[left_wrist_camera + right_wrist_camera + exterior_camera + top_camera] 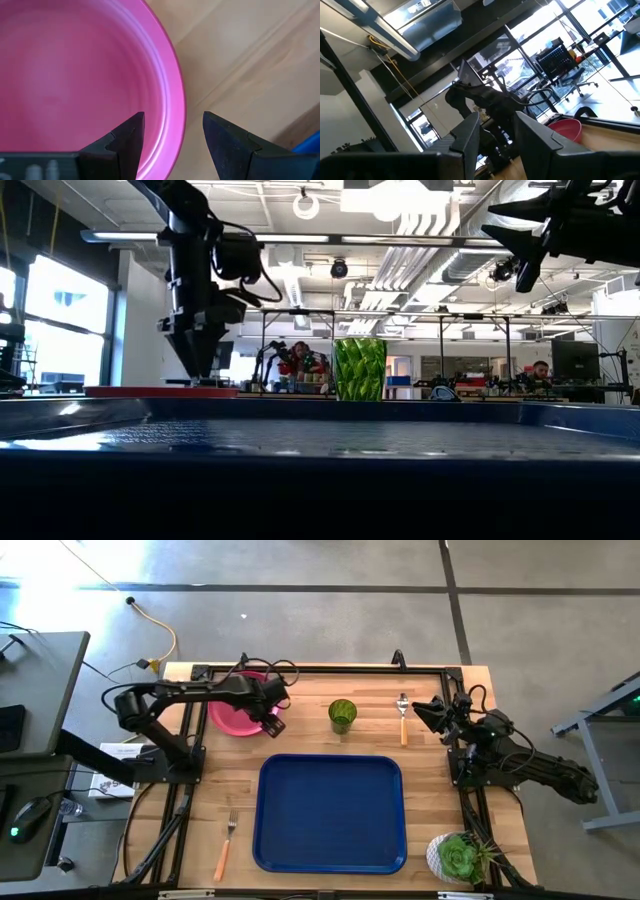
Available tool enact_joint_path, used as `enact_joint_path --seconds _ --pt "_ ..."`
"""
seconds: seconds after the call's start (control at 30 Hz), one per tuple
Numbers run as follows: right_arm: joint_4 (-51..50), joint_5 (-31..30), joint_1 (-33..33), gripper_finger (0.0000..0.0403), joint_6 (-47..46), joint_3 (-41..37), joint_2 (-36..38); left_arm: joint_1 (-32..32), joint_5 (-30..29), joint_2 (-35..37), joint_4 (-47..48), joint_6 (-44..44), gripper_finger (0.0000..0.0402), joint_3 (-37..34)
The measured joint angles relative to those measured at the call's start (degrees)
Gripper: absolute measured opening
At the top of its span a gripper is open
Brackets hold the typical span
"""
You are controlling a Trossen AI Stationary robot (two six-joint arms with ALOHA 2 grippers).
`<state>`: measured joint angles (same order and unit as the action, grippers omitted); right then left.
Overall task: Pick and place plate/cup/fork/spoon on tray
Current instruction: Put the pink plate on the blue serving tray
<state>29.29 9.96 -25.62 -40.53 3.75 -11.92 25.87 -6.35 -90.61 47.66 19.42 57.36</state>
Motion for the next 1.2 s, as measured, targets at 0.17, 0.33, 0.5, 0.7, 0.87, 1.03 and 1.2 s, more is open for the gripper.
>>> enact_joint_path --seconds 0.17,0.33,0.5,0.7,0.87,1.03,1.2 --pt "-0.3 0.0 0.0 0.0114 0.0 0.0 0.0 0.0 0.1 -2.5 0.0 0.0 0.0192 0.0" --pt "-0.5 0.0 0.0 0.0114 0.0 0.0 0.0 0.0 -0.6 -5.3 -0.5 0.2 0.019 0.0" --pt "-0.9 0.0 0.0 0.0114 0.0 0.0 0.0 0.0 -0.8 -7.3 -1.8 0.9 0.0171 0.0" --pt "-0.9 0.0 0.0 0.0114 0.0 0.0 0.0 0.0 -1.3 -8.1 -2.9 0.9 0.0128 0.0" --pt "-1.0 0.0 0.0 0.0114 0.0 0.0 0.0 0.0 -1.4 -8.0 -3.5 -0.5 0.0083 0.0" --pt "-1.0 0.0 0.0 0.0114 0.0 0.0 0.0 0.0 -1.5 -8.0 -3.5 -0.5 0.0033 0.0" --pt "-1.0 0.0 0.0 0.0114 0.0 0.0 0.0 0.0 -2.2 -7.9 -3.2 -1.6 0.0007 0.0"
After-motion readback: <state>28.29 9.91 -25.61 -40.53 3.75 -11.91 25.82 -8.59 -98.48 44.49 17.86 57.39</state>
